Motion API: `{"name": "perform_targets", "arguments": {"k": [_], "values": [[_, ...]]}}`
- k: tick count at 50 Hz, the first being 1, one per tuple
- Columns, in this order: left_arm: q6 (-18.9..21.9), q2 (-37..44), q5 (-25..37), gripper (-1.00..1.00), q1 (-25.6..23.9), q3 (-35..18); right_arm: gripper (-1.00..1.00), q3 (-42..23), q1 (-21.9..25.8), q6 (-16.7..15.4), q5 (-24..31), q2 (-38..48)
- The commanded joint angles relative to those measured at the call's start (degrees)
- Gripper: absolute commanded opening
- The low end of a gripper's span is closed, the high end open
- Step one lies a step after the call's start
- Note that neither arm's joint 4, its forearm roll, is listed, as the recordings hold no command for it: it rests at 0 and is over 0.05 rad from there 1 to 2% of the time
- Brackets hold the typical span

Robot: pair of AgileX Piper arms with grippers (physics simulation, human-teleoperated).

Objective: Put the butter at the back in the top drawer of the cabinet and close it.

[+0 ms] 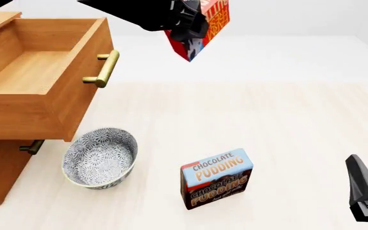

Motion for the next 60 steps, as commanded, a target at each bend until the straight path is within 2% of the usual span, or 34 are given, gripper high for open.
{"name": "perform_targets", "arguments": {"k": [1, 14, 48, 60], "values": [[1.64, -4.34, 1.00, -1.00, 2.58, 1.58, 1.00, 0.00, 0.00, 0.00, 0.00, 0.00], [2.23, -7.49, 3.03, -1.00, 5.83, 3.66, 1.00, 0.00, 0.00, 0.00, 0.00, 0.00], [5.69, -13.27, 7.50, -1.00, 12.42, 3.80, 1.00, 0.00, 0.00, 0.00, 0.00, 0.00], [8.09, -16.31, 9.40, -1.00, 16.76, 5.68, 1.00, 0.00, 0.00, 0.00, 0.00, 0.00]]}}
